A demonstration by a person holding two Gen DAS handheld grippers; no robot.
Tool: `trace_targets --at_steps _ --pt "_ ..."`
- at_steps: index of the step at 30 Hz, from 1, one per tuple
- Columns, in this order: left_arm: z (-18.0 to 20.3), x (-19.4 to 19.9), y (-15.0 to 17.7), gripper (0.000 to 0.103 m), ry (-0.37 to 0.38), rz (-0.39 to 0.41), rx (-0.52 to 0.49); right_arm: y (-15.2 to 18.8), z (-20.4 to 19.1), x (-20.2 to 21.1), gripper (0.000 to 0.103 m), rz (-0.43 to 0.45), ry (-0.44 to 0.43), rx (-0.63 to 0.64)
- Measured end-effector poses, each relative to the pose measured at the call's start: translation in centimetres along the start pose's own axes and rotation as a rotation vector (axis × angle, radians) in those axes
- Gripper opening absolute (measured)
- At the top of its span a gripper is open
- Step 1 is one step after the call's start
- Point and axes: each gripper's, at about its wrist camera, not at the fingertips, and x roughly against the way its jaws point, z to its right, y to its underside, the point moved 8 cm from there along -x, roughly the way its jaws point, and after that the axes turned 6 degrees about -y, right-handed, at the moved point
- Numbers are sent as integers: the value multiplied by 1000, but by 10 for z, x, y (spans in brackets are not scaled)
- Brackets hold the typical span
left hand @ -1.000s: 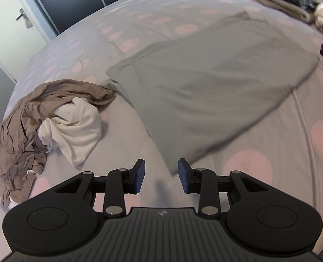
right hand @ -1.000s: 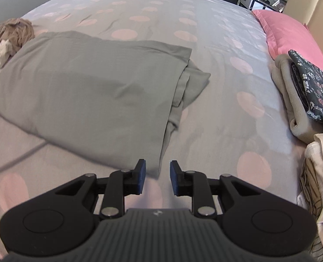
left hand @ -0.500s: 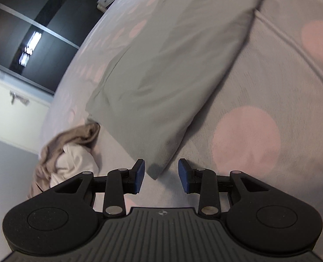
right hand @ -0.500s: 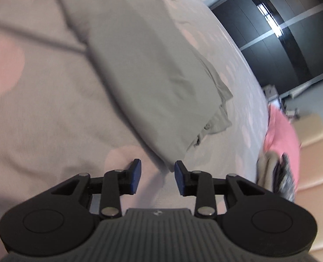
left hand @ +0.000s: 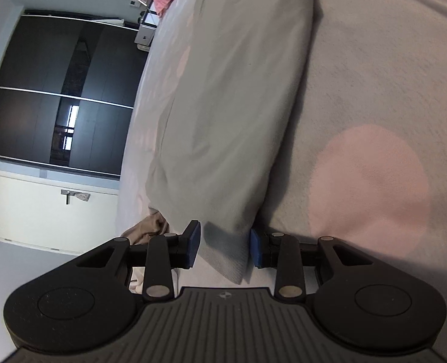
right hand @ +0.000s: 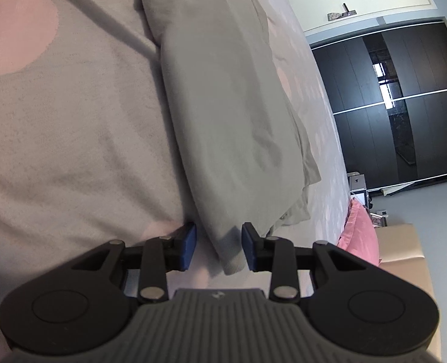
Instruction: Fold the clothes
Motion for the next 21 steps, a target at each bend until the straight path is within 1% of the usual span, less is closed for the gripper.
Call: trace_targets --at_steps 1,3,4,5,6,8,9,10,11,13,17,21 --pt "-1 -2 -1 31 -3 0 9 -1 1 -2 36 4 12 8" --pt "-3 -2 -2 30 -10 6 14 -3 3 -6 31 10 33 23" --pt "-3 -2 -3 28 -14 10 15 -4 4 -7 26 14 43 28" --pt "-3 -2 -4 24 -19 18 12 -4 5 -9 23 17 54 33" --pt "-3 -1 -5 22 -21 22 10 -5 6 -10 16 21 66 37" --pt "-5 -1 -7 11 -15 24 19 -4 8 -12 9 23 78 34" --pt "-8 0 -7 9 -4 22 38 -5 10 -11 7 29 82 28" --pt "-11 0 -8 5 3 21 55 -5 12 -10 7 35 88 21" --pt "-15 1 -9 4 7 21 72 -5 15 -8 6 42 97 15" --pt "-22 4 -11 3 9 25 83 -8 20 -4 6 55 116 4" --pt "-33 9 -12 3 20 36 88 -9 31 3 5 69 121 -22" --pt "-51 17 -14 3 39 50 95 -11 41 7 4 78 91 -37"
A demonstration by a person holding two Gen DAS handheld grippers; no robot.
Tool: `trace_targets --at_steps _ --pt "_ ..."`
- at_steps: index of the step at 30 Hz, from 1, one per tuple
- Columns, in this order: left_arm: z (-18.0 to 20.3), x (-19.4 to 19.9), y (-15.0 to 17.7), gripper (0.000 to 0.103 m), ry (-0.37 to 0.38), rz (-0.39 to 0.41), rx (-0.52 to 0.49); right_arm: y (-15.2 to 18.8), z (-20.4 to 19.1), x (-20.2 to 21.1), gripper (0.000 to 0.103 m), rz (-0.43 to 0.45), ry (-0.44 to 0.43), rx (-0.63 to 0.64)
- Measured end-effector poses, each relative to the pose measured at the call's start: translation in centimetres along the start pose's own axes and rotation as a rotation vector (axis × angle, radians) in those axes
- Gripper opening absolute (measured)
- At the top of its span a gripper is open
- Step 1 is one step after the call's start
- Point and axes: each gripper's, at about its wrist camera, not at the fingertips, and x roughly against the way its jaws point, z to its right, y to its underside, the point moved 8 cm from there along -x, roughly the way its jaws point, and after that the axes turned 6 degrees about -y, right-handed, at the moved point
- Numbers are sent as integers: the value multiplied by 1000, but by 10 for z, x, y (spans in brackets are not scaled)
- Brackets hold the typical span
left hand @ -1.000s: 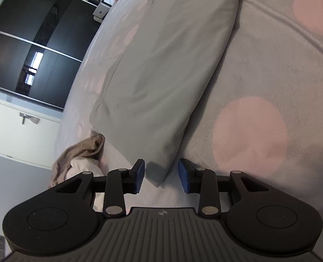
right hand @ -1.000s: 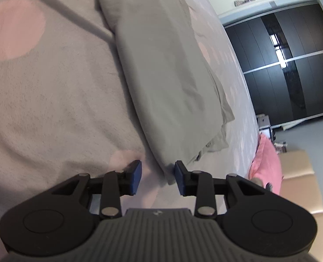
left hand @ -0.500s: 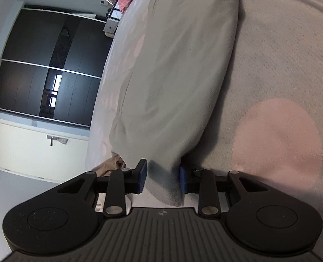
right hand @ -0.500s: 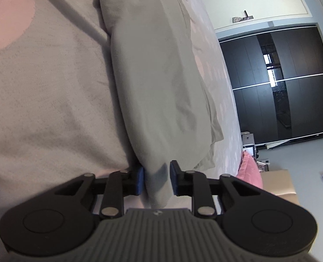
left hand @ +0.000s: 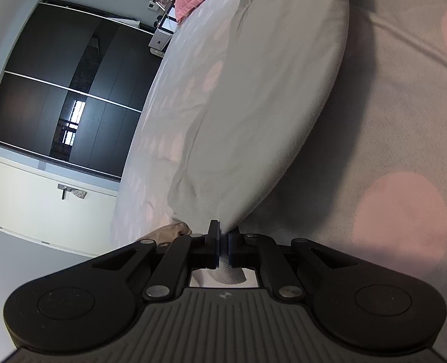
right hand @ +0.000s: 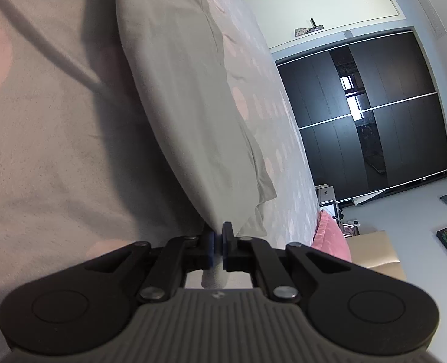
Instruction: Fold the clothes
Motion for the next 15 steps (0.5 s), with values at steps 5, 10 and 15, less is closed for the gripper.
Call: trace_targets --at_steps 5,10,15 --pt "-26 16 -4 3 101 6 28 -7 32 14 4 5 -55 -27" --pt "-41 47 -2 3 185 27 -3 -13 45 54 4 13 -127 14" --pt "-37 92 12 3 284 46 -44 -7 27 95 4 0 -221 81"
